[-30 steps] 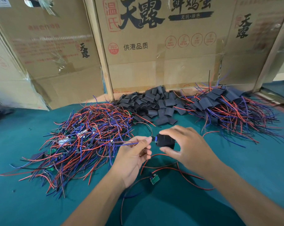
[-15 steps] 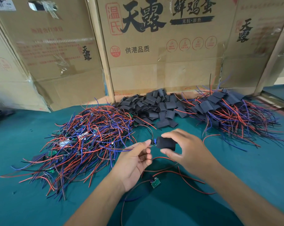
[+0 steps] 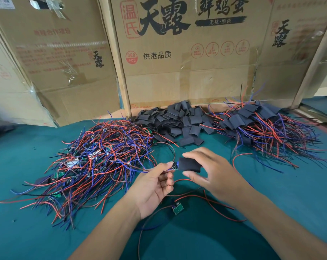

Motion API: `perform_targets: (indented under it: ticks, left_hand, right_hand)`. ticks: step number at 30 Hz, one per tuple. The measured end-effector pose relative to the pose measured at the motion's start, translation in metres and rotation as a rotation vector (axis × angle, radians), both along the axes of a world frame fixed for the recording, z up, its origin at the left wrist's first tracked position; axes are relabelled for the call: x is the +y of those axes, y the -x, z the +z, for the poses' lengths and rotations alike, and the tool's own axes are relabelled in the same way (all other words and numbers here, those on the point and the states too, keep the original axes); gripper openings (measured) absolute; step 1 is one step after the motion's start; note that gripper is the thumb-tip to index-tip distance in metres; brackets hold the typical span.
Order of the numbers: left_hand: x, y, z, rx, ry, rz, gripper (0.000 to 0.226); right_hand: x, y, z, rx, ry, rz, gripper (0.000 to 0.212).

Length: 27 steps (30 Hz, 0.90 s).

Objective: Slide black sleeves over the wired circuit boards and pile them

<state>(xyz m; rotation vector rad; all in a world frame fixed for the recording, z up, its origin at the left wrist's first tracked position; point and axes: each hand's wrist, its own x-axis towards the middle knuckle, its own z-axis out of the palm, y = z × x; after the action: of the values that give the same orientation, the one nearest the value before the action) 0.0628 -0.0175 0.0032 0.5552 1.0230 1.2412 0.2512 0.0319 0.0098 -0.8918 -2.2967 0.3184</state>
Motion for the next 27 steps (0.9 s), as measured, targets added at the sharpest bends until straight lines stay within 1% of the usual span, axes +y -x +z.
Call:
perform_targets:
  ticks: [5, 9, 12, 16, 20, 27]
  left_hand:
    - [0.0005, -0.0009, 0.0003, 0.033, -0.088, 0.039, 0.018]
    - [0.0002, -0.0019, -0.0013, 0.116, -0.189, 0.049, 0.016]
    - [-0.0005, -0.0020, -0.0025, 0.164, -0.225, 0.040, 0.016]
    - [-0.0008, -0.0005, -0.0040, 0.175, -0.227, 0.013, 0.017]
    - [0.0005, 0.0021, -0.0043, 0.121, -0.210, 0.002, 0.012]
    - [0.0007, 0.0046, -0.0054, 0.151, -0.168, -0.028, 0.008]
  right_hand:
    - [0.0009, -0.0010, -0.0010, 0.001, -0.009, 0.011, 0.036]
    - [0.0014, 0.0014, -0.0037, 0.007, -0.014, 0.029, 0.036]
    - [0.0012, 0.0032, -0.0058, 0.000, -0.024, 0.042, 0.039]
    - [0.0008, 0.0043, -0.0070, -0.005, -0.030, 0.048, 0.038]
    - [0.0026, 0.0036, -0.0059, 0.009, -0.030, 0.038, 0.039]
    - [0.0011, 0.0039, -0.0050, -0.020, -0.048, 0.067, 0.037]
